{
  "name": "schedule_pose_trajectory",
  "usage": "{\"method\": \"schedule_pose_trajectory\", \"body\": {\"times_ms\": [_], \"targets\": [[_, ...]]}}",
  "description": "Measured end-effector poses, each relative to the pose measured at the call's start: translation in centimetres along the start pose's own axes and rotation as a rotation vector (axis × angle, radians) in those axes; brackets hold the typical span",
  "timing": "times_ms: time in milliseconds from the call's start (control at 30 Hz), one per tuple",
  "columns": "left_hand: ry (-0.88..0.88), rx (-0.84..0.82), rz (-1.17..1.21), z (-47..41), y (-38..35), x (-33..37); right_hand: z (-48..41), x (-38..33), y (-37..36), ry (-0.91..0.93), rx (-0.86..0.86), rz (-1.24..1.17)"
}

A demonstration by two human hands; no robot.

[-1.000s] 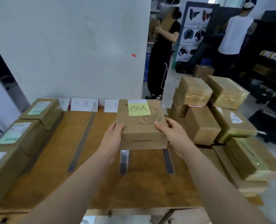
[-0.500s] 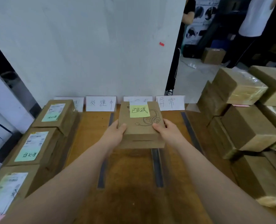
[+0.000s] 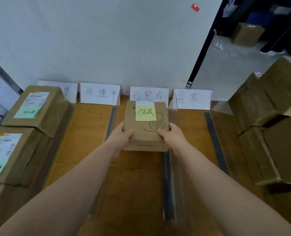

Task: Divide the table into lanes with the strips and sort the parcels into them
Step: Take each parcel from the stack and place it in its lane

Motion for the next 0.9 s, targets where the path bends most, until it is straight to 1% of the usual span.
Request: {"method": "schedule_pose_trajectory", "body": {"times_ms": [167,533,767,900], "targets": [[0.060,0.020,0.047,-3.2,-0.3,-0.8,-2.8,0.9,-1.5,-0.014,0.004,0.026],[0.073,0.098,0.003,-6.2,-0.7,-1.1,-5.6,1.5,-2.7,-0.027,-0.005,0.056],[0.048,0.140,-0.102,-6.3,-0.6,-0.6,-5.8,1.2,-3.1,-0.009,0.008,0.111],[-0.044,0.189,-0.234,-5.3,-0.3,0.3,-4.3,-0.1,-2.4,0.052,0.034,0.187]]}}
Point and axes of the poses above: each hand's wrist, its own z-axis away from the middle knuckle, its own y-axis out of the back of the hand, x = y × z, the point moved 2 cm from there along -z, towards the middle knuckle
